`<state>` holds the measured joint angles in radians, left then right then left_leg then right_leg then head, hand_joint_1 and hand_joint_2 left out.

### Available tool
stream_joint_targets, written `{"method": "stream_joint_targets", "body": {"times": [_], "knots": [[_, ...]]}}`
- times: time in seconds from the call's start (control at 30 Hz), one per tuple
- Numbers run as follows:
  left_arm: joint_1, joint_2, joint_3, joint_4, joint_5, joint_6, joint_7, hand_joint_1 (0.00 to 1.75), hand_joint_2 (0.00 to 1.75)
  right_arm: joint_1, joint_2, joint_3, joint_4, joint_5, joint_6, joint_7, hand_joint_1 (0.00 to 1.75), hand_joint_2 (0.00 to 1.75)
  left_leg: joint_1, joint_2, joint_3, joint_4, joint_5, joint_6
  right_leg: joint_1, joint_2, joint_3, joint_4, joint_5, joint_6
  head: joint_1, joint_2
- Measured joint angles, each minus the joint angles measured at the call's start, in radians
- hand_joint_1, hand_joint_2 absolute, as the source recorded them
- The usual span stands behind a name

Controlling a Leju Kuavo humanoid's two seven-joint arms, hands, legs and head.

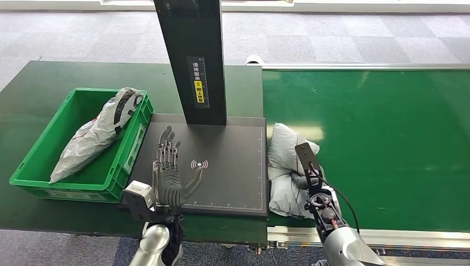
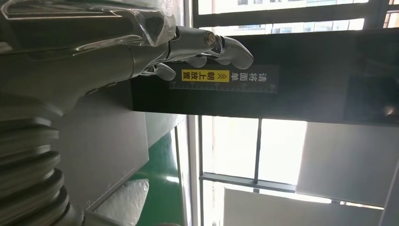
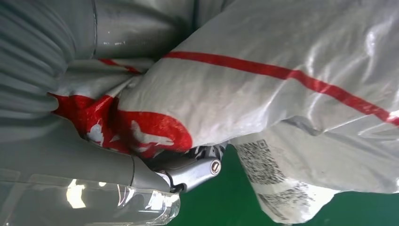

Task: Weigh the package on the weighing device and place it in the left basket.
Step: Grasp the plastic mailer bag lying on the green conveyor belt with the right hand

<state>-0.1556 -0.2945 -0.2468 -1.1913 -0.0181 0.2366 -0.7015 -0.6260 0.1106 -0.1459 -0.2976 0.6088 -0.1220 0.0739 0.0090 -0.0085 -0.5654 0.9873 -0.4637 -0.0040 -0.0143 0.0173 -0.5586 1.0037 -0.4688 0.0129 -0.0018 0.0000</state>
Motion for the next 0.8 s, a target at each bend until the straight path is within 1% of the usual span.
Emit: {"method": "stream_joint_targets", "body": {"times": [0.23, 0.47, 0.8], "knots": [[-0.003, 0.0, 0.001, 0.006, -0.001, -0.008, 0.0, 0.0, 1.75, 0.015, 0.0, -0.025, 0.0, -0.002, -0.001, -0.022, 1.75, 1.75, 0.0, 0.0, -0.001, 0.0, 0.0, 0.0, 0.0, 0.0, 0.0, 0.0, 0.0, 0.0, 0.0, 0.0], [-0.003, 0.0, 0.002, 0.007, -0.011, 0.001, 0.0, 0.0, 1.75, 0.025, 0.0, -0.046, 0.0, 0.002, -0.013, -0.076, 1.75, 1.75, 0.0, -0.001, -0.004, 0.0, 0.0, 0.0, 0.0, 0.0, -0.002, 0.0, 0.0, 0.0, 0.0, 0.0], [-0.003, 0.0, 0.003, 0.007, -0.012, 0.002, 0.0, 0.0, 1.75, 0.027, 0.004, -0.056, 0.0, 0.002, -0.015, -0.081, 1.75, 1.75, 0.0, -0.001, -0.005, 0.0, 0.0, 0.0, 0.0, -0.001, -0.003, 0.0, 0.0, 0.0, 0.0, 0.0]]}}
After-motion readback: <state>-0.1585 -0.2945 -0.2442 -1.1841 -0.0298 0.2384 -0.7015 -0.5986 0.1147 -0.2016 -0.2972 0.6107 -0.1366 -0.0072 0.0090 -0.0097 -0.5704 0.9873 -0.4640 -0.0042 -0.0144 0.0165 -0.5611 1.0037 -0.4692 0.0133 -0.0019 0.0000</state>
